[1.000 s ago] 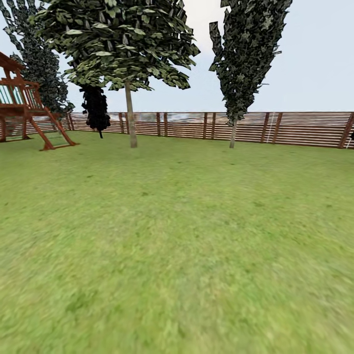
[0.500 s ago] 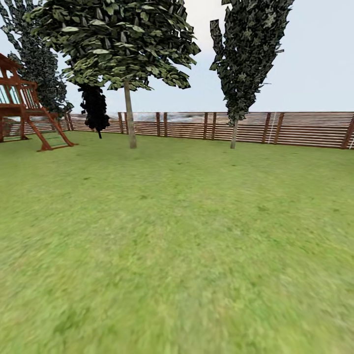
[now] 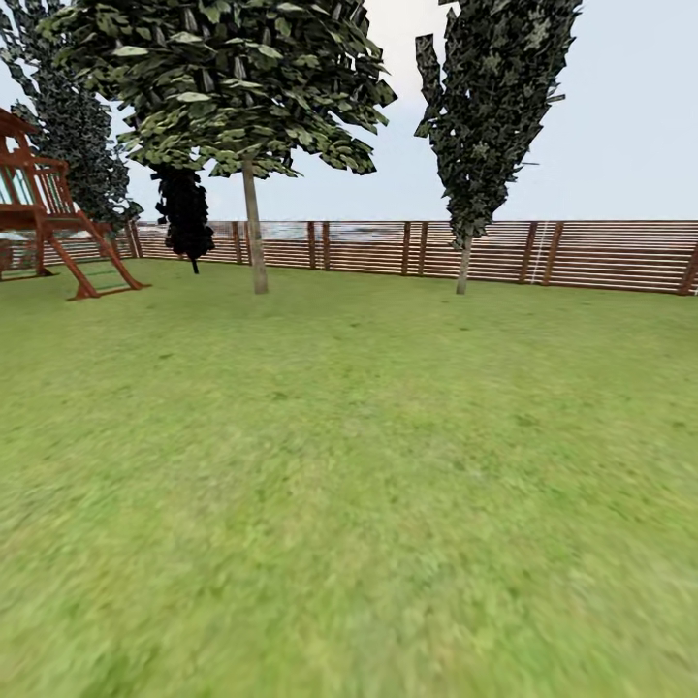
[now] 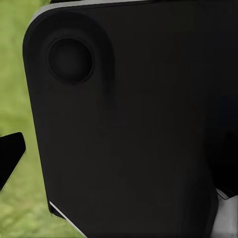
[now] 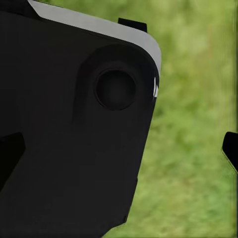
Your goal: Take the three Easter eggs out of the wicker basket on the lawn in the garden, then place them on the lawn next to a single tree (choose any tree) so that all three eggs are next to the same tree and none are left in the basket.
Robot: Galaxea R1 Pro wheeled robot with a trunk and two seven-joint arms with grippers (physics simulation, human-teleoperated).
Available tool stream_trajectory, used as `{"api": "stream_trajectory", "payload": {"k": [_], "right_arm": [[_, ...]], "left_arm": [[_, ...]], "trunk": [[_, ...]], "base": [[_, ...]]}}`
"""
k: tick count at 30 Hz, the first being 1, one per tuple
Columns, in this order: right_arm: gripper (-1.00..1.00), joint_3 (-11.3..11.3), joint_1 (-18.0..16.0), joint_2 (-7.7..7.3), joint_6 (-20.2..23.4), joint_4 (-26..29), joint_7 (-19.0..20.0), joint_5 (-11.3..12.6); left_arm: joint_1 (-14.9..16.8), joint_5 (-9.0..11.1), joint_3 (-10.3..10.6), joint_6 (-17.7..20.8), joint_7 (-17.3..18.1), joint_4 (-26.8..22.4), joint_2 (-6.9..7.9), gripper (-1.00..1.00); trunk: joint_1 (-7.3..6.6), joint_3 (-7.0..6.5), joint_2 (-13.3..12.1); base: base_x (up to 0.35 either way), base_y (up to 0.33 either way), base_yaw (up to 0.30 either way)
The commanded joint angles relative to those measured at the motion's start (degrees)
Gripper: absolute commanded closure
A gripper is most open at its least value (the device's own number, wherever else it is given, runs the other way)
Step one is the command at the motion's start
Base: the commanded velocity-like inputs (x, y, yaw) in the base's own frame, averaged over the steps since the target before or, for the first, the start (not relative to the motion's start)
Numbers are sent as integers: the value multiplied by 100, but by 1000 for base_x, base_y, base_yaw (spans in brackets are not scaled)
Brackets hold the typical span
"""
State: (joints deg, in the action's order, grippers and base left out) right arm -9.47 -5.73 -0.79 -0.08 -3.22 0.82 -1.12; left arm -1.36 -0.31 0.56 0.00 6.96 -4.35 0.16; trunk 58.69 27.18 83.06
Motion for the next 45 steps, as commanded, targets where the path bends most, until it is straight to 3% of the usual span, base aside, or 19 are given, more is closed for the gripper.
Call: {"api": "stream_trajectory", "payload": {"k": [1, 45], "right_arm": [[-100, -28, -8, 0, -1, -12, 8, -11], [-100, -28, -8, 0, -4, -12, 5, -11]], "left_arm": [[-4, -4, 5, 0, 16, -13, 2, -100], [-4, -4, 2, 0, 16, -13, 2, -100]], "trunk": [[3, 4, 2], [3, 4, 2]], "base": [[334, 0, 0], [334, 0, 0]]}}
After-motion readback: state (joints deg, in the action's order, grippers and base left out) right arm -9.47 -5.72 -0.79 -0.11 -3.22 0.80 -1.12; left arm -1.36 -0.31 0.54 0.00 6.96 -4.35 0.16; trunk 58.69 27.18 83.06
